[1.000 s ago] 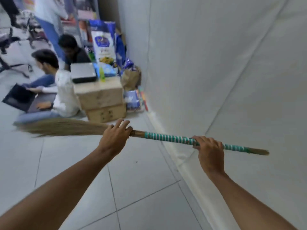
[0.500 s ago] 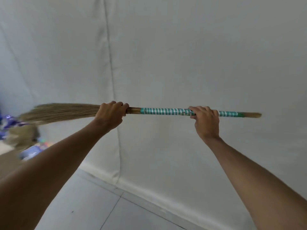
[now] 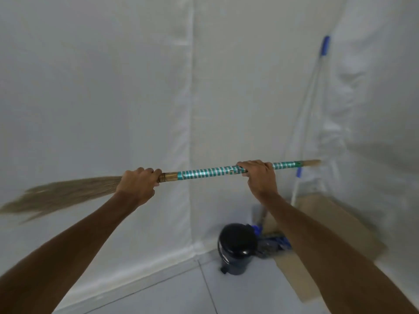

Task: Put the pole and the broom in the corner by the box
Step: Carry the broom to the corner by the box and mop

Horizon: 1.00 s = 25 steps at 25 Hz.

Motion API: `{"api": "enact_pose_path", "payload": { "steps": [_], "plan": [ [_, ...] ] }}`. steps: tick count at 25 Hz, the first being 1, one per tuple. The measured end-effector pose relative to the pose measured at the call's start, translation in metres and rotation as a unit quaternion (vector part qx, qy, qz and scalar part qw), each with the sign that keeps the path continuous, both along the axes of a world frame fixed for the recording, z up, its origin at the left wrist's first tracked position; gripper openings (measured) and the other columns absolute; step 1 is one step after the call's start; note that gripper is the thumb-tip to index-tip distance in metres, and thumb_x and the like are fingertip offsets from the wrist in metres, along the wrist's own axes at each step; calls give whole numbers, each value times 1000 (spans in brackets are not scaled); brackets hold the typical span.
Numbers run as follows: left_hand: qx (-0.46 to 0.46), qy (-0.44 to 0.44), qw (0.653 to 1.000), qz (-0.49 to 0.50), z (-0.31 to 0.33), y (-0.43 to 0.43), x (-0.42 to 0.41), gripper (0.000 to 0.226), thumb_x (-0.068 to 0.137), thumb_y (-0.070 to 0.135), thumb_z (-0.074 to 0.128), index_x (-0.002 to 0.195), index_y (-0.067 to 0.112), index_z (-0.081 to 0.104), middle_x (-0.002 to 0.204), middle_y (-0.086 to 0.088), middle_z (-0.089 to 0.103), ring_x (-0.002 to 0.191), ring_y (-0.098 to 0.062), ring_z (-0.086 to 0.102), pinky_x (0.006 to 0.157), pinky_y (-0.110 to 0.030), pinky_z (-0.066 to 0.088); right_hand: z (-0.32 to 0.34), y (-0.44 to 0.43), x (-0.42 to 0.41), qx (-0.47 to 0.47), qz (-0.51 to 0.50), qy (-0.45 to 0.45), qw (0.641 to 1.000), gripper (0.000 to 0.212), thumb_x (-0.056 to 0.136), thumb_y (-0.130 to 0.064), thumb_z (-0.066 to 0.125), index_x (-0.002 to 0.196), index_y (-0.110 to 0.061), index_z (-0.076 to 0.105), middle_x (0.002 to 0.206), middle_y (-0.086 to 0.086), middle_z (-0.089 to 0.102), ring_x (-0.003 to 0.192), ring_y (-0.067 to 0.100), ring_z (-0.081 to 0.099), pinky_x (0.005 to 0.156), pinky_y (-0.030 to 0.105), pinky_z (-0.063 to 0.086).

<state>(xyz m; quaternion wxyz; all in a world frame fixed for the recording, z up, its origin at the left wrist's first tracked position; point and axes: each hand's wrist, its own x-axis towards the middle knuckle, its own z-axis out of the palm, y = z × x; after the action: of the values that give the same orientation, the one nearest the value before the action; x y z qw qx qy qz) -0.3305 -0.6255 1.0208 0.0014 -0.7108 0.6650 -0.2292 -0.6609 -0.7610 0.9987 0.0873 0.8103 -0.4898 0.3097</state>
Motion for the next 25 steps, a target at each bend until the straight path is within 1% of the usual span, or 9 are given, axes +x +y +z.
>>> {"api": "enact_pose_path", "payload": {
  "steps": [4, 7, 11, 14, 17, 19, 21, 22, 25],
  "plan": [
    [53, 12, 996, -68, -53, -80, -135, 25, 96, 31, 58, 120, 24, 59, 95, 4, 70, 81, -22, 68, 57, -32, 42, -41, -40, -148, 46, -75, 29, 996, 38, 81, -7, 67, 110, -31, 73, 98, -6, 78, 96, 23, 64, 83, 39, 41],
    [86, 14, 989, -116, -94, -150, -219, 27, 96, 32, 57, 122, 24, 56, 100, 2, 70, 86, -21, 68, 62, -34, 46, -82, -84, -237, 86, -128, 16, 988, 39, 81, -6, 67, 111, -30, 74, 92, 4, 77, 100, 28, 63, 83, 39, 43],
    [129, 30, 978, -161, -169, -264, -323, 31, 96, 33, 56, 125, 23, 54, 108, 0, 70, 94, -25, 68, 69, -36, 51, -145, -171, -342, 154, -184, 25, 971, 36, 84, -10, 66, 113, -30, 74, 95, 11, 75, 104, 32, 64, 91, 43, 46],
    [193, 66, 964, -168, -206, -335, -387, 37, 91, 31, 60, 126, 23, 56, 111, -2, 70, 100, -28, 67, 73, -37, 51, -178, -229, -399, 225, -214, 36, 950, 37, 84, -12, 64, 116, -28, 74, 100, 13, 72, 106, 32, 63, 93, 41, 45],
    [243, 81, 952, -170, -243, -410, -443, 41, 78, 29, 74, 117, 20, 68, 99, -6, 75, 86, -27, 72, 64, -34, 55, -208, -301, -447, 291, -226, 40, 929, 39, 86, -9, 62, 117, -28, 73, 104, 12, 71, 102, 29, 64, 90, 40, 50],
    [291, 113, 938, -153, -280, -443, -477, 37, 85, 24, 66, 122, 21, 64, 110, -5, 73, 95, -28, 70, 67, -33, 52, -234, -338, -476, 329, -238, 50, 912, 39, 84, -7, 64, 115, -29, 74, 103, 11, 71, 100, 29, 64, 89, 41, 52],
    [312, 171, 925, -134, -324, -468, -506, 35, 93, 22, 58, 127, 21, 56, 119, -4, 68, 103, -25, 66, 71, -32, 47, -269, -369, -502, 358, -239, 68, 900, 38, 82, -5, 67, 112, -27, 76, 100, 10, 72, 97, 29, 65, 88, 41, 52],
    [317, 188, 922, -123, -345, -480, -521, 35, 95, 23, 56, 130, 21, 53, 122, -4, 66, 106, -24, 64, 74, -33, 47, -288, -384, -514, 368, -235, 73, 897, 38, 82, -4, 68, 111, -27, 76, 99, 10, 72, 96, 29, 65, 87, 41, 52],
    [344, 213, 910, -90, -431, -508, -566, 35, 98, 22, 52, 133, 20, 51, 117, -5, 65, 105, -26, 62, 74, -37, 51, -374, -440, -550, 403, -204, 125, 884, 41, 84, -3, 66, 114, -29, 74, 104, 7, 71, 103, 26, 63, 89, 41, 51]
  ]
}}
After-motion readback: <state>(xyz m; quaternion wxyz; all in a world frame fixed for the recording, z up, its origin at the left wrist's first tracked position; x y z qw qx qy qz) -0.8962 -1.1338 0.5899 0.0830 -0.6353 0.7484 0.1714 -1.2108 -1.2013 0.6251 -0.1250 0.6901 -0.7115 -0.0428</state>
